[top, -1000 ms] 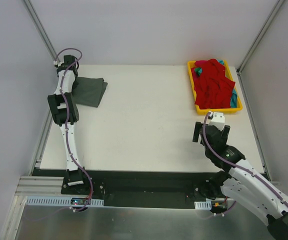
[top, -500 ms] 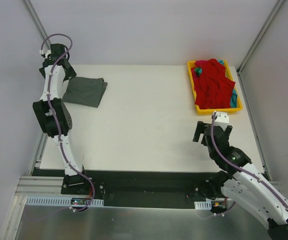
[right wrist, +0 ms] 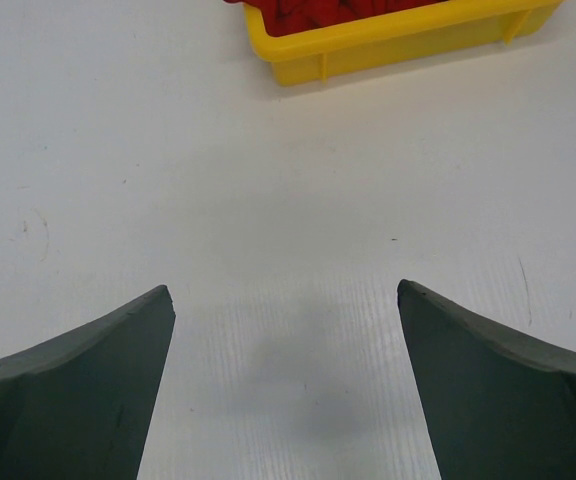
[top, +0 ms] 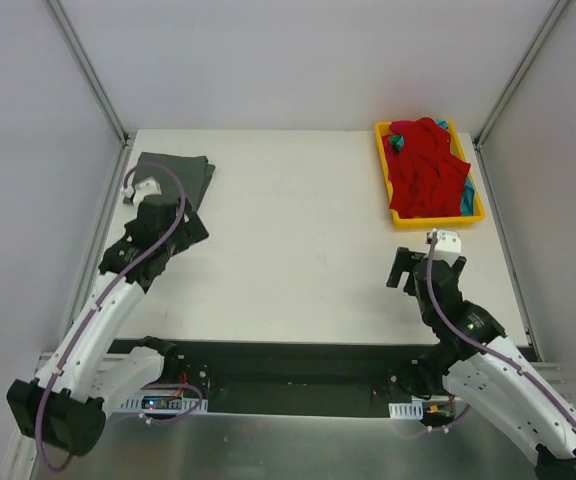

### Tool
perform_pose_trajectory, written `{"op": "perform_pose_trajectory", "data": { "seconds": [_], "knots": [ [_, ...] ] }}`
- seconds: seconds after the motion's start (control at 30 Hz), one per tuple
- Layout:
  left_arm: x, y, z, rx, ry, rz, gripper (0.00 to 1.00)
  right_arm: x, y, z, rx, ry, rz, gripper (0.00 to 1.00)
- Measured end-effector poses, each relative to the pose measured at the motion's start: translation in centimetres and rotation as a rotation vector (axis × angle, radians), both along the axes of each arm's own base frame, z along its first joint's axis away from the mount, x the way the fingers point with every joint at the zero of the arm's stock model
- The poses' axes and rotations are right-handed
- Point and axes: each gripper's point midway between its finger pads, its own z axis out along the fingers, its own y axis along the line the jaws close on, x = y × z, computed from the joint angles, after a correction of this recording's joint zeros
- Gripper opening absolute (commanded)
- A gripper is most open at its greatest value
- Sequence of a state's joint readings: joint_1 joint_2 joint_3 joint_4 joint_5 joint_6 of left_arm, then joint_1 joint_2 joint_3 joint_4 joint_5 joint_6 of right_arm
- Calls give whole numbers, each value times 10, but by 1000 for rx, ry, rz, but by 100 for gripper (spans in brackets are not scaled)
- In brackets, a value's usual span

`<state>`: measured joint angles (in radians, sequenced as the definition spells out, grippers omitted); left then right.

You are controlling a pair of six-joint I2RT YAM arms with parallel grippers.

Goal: Fold and stack the t-shirts
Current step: Put the neatly folded tshirt into the corner of the board with the left arm

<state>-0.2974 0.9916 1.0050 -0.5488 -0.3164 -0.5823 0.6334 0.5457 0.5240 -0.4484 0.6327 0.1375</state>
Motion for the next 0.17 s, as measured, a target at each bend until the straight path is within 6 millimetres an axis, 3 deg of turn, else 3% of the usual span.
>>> {"op": "perform_pose_trajectory", "data": {
  "seconds": [0.07,0.17],
  "knots": [
    [-24,11,-32,6,42,22,99,-3,0,-7,16,-13,8,96],
    [-46,17,-52,-11,32,28,99,-7,0,-19,40,-33,20,96]
  ]
}}
